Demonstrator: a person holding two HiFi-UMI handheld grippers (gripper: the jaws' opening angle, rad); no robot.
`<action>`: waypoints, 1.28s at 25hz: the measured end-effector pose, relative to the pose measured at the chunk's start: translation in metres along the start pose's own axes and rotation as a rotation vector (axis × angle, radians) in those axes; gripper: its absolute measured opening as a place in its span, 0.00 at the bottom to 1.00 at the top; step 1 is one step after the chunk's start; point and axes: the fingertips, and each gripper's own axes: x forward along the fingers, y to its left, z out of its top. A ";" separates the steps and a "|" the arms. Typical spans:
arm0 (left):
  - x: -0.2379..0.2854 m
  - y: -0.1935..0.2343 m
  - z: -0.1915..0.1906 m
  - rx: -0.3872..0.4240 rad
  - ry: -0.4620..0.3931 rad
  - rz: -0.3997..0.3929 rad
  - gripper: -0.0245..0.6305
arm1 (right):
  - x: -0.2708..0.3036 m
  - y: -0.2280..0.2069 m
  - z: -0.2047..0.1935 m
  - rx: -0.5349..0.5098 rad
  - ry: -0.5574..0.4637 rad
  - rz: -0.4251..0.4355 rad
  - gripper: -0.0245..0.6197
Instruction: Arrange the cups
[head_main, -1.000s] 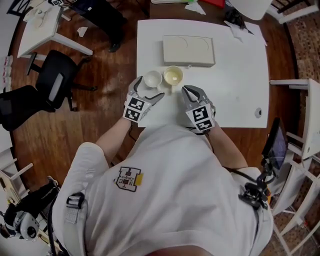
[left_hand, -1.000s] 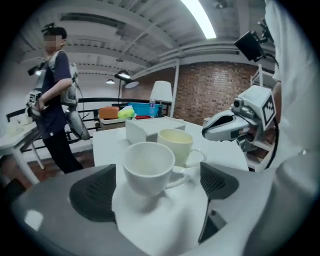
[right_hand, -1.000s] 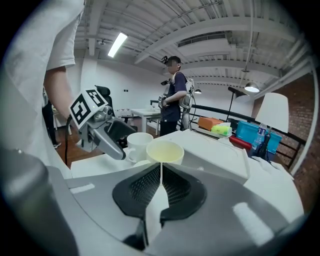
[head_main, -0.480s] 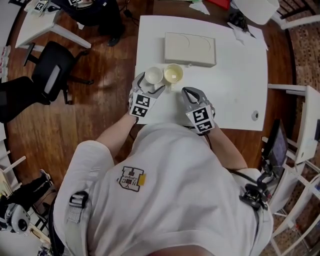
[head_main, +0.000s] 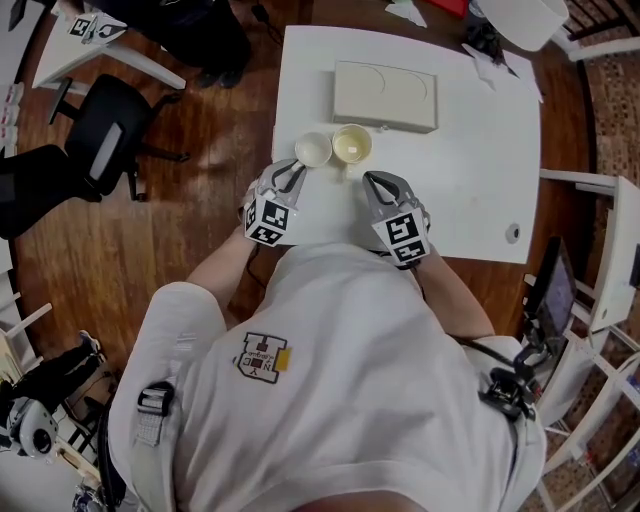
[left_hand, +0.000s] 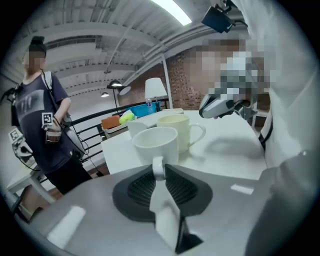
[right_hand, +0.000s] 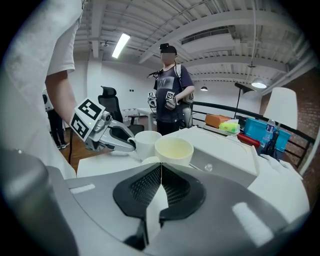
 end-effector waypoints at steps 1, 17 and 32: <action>-0.001 -0.001 0.000 -0.005 -0.007 0.022 0.12 | 0.000 0.000 0.000 -0.002 0.002 0.002 0.04; -0.010 -0.001 0.010 -0.087 -0.067 0.061 0.09 | 0.004 0.007 0.002 -0.038 0.011 0.020 0.04; -0.017 -0.005 0.019 -0.106 -0.164 0.082 0.11 | 0.006 0.017 -0.003 -0.072 0.038 0.061 0.04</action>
